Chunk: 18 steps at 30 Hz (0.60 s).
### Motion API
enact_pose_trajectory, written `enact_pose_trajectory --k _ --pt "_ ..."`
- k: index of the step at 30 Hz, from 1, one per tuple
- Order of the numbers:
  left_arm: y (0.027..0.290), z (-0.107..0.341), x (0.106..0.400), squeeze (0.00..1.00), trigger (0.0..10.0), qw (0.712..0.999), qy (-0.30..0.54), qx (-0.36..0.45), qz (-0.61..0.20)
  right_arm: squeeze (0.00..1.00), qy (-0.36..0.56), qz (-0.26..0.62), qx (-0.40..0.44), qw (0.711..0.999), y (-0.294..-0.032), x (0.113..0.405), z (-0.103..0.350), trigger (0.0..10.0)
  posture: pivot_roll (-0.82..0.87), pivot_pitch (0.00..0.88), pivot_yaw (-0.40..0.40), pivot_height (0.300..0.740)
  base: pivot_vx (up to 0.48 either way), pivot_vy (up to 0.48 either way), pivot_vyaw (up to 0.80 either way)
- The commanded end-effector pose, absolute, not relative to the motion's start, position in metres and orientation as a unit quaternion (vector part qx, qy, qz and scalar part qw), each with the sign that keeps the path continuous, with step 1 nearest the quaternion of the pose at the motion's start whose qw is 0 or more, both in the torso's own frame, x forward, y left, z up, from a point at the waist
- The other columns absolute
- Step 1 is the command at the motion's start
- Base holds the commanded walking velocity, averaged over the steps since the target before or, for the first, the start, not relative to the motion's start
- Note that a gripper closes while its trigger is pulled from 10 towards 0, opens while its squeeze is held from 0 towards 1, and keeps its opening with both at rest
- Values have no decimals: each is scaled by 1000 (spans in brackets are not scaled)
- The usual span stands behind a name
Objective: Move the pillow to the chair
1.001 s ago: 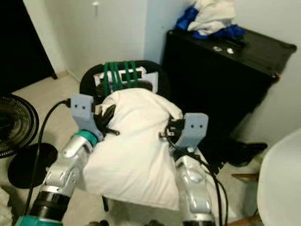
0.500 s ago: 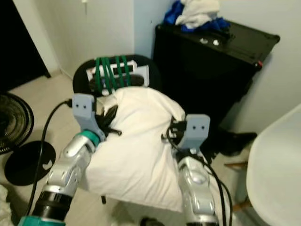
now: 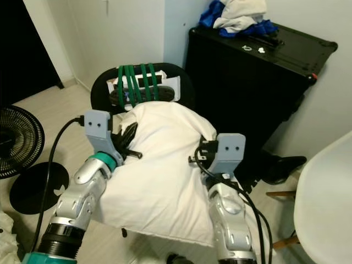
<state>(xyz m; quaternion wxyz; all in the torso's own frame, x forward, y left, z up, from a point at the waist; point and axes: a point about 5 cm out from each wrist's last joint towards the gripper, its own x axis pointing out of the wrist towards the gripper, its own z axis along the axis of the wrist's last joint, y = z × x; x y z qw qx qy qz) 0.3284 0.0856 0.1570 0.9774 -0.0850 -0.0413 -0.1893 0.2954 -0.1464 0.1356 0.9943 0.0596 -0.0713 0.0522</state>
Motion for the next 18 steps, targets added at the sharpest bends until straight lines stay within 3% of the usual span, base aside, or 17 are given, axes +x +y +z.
enact_pose_trajectory --k 1,13,18 --pt "76 169 327 0 10000 970 -72 -81 -216 0 -95 70 58 991 -138 296 145 10000 -58 21 74 740 0 0 0" --pt "78 166 329 0 10000 976 -64 -77 -194 0 -87 72 68 991 -136 296 142 10000 -56 26 73 740 0 0 0" --pt "80 166 329 0 10000 977 -63 -80 -190 0 -85 72 74 991 -136 296 142 10000 -50 34 72 720 0 0 0"
